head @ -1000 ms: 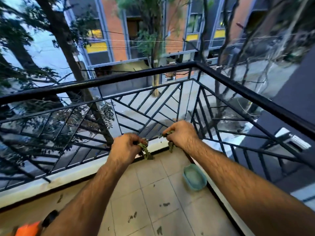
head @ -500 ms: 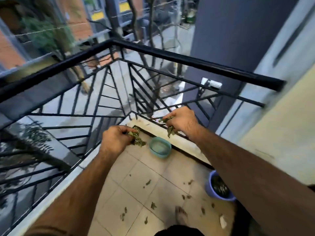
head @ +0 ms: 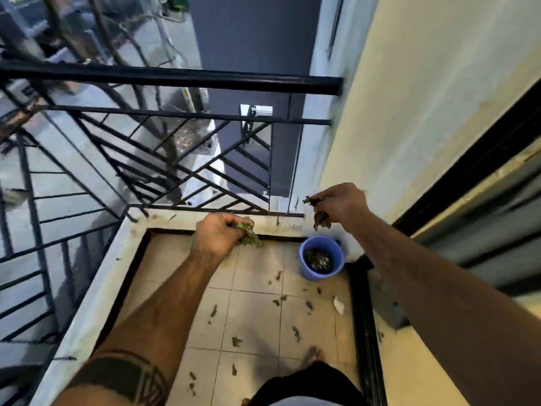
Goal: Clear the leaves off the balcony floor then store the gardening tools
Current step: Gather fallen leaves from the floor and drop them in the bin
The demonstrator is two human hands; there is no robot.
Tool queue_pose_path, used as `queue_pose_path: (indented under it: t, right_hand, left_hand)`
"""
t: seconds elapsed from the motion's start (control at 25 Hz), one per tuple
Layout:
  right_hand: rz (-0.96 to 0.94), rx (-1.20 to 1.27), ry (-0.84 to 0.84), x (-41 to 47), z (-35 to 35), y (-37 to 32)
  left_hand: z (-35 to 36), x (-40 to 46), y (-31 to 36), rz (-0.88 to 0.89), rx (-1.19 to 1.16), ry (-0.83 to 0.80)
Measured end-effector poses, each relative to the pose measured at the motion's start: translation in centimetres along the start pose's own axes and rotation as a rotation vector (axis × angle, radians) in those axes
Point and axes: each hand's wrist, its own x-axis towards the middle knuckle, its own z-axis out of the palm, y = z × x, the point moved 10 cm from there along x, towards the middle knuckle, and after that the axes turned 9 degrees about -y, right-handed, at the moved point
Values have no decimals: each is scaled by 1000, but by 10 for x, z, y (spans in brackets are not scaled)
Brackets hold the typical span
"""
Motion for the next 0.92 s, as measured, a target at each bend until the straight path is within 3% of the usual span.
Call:
queue_pose_path:
  t: [0.28, 0.48, 0.68, 0.92]
  right_hand:
    - [135, 55, 129, 47, -71, 88]
    - [251, 124, 143, 118, -53, 167]
    - [291, 134, 202, 219, -5, 258]
    - [322, 177, 211, 338, 88, 389]
  left_hand:
    - [137, 81, 30, -25, 13, -142]
    - [231, 152, -2, -77, -11, -211]
    - [317, 267, -97, -109, -43, -270]
    - [403, 391, -265, -117, -99, -314]
